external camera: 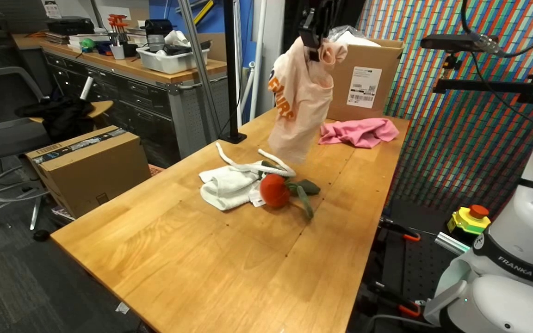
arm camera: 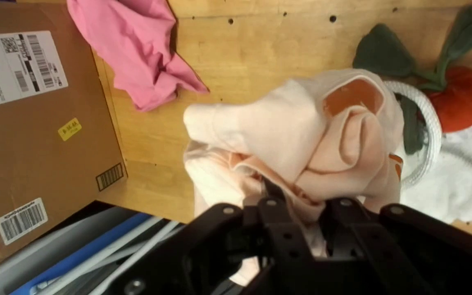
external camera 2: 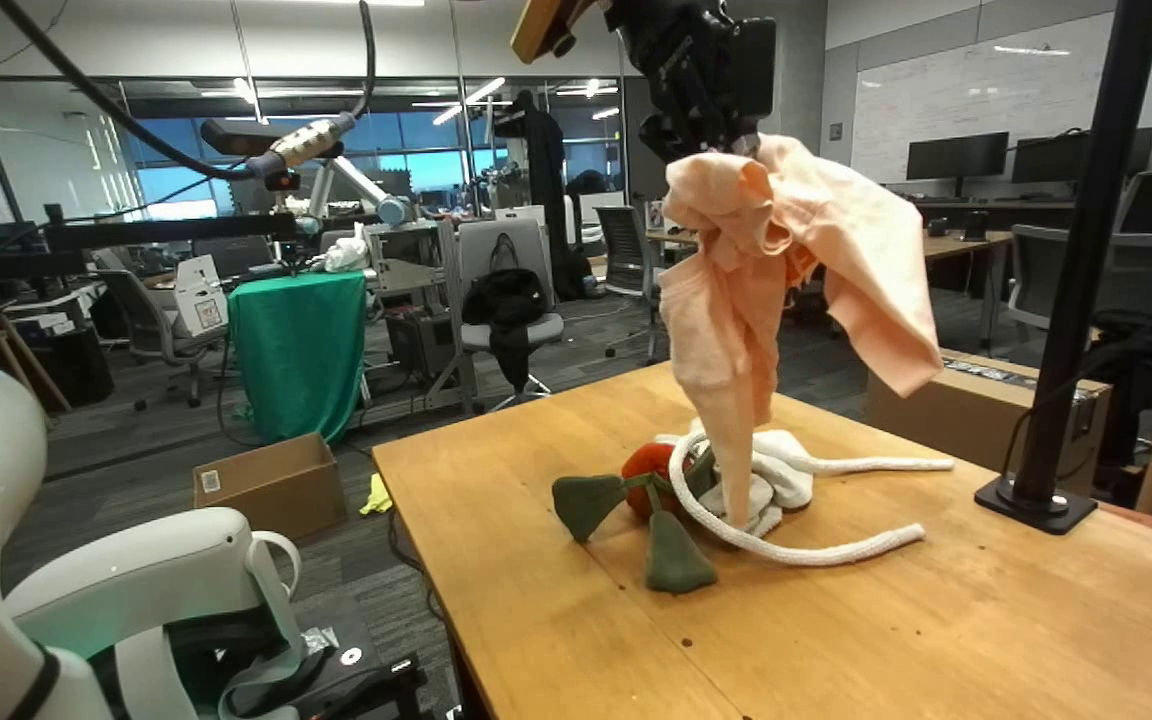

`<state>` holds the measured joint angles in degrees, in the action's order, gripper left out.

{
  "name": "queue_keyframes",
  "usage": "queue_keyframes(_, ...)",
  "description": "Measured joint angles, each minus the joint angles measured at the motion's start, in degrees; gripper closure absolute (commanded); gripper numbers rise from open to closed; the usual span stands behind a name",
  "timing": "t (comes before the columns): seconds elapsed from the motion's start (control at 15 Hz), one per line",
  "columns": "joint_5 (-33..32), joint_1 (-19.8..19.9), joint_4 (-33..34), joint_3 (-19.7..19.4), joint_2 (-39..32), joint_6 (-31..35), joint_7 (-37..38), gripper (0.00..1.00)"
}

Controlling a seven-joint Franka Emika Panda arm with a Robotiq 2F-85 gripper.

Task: Separate the clothes, rope and plush toy on the table

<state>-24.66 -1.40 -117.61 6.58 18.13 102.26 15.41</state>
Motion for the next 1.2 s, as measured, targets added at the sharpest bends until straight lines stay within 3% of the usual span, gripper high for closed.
queue_keyframes(0.47,-1.2,3.6,-5.4,-1.4,-0.8,20.3,8.2,0.92)
queue_keyframes(0.87,-11.2,10.7,-4.9,-5.8,-10.7,34.3,12.8,0.92)
queue_keyframes(1.2,-17.5,12.2,-1.2,-10.0,-18.3,42.0,19.5,0.92)
